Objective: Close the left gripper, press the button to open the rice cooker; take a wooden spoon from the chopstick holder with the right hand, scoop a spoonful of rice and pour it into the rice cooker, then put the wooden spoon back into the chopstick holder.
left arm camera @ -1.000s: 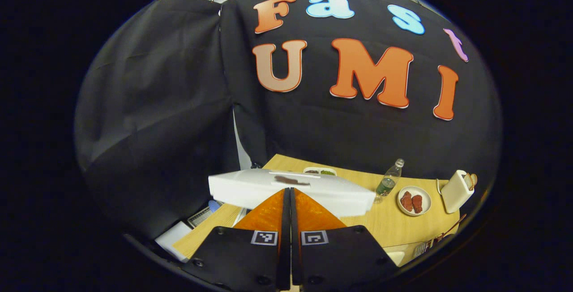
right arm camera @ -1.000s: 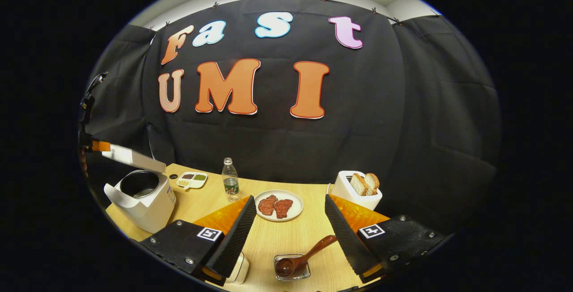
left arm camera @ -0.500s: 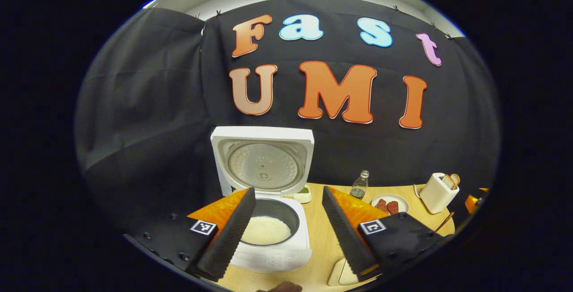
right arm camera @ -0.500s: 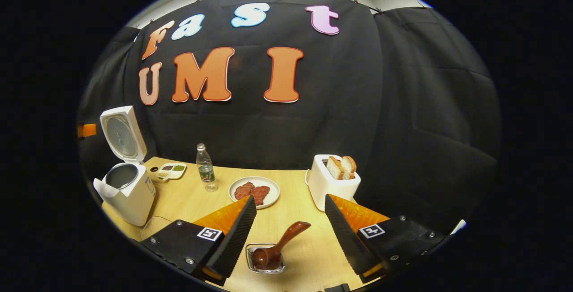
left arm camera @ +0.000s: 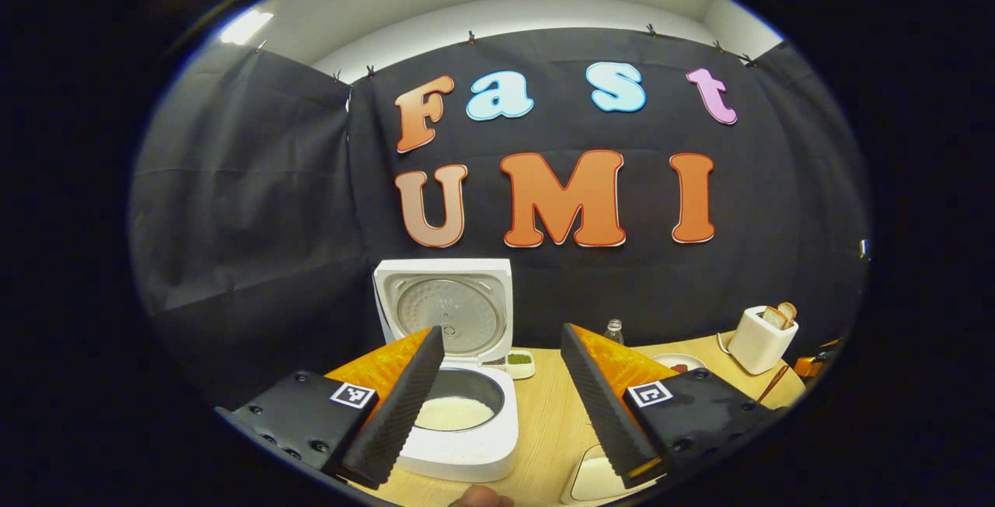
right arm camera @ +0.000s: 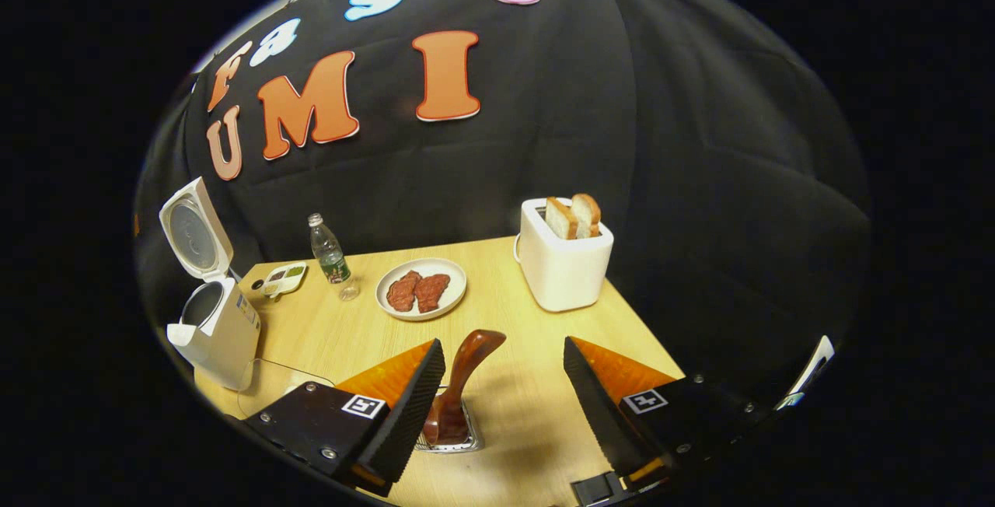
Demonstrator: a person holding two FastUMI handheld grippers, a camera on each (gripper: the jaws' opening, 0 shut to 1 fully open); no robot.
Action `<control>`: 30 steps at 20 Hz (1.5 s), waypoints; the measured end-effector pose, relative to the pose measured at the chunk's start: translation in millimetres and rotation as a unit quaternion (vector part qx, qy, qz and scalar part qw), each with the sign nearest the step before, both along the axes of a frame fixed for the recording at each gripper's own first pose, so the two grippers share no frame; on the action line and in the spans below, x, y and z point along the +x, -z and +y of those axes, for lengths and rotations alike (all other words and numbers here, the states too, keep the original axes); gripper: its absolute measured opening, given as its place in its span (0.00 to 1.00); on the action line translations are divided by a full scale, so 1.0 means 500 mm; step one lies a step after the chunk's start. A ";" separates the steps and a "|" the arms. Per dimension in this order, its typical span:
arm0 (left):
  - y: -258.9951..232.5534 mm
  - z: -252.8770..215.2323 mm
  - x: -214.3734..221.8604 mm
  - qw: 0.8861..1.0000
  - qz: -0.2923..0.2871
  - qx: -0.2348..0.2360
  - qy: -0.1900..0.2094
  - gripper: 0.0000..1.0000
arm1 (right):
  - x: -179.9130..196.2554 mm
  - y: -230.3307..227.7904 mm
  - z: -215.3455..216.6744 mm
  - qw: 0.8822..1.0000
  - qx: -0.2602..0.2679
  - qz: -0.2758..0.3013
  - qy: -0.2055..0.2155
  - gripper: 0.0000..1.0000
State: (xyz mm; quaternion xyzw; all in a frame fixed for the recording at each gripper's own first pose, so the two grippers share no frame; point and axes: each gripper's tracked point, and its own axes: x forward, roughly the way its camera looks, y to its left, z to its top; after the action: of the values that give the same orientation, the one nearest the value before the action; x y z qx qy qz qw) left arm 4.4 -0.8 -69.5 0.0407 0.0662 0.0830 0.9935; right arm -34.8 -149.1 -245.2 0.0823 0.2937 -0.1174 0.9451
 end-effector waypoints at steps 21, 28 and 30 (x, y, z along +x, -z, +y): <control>0.016 -0.037 -0.098 0.996 0.031 0.052 -0.058 1.00 | 0.071 0.163 0.081 0.981 0.176 0.078 -0.015 0.20; 0.043 -0.037 -0.063 0.998 0.037 0.042 -0.032 1.00 | 0.014 0.128 0.083 0.986 0.165 0.023 0.003 0.14; 0.044 -0.028 -0.053 0.999 0.034 0.034 -0.021 0.99 | 0.008 0.116 0.081 0.986 0.167 0.015 0.022 0.12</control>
State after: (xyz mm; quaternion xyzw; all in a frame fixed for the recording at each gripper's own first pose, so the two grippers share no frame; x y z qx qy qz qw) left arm -22.3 -15.0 -91.6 0.0760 0.0979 0.1046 0.9868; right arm -30.7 -108.8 -303.3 0.2433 0.3212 -0.0884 0.9109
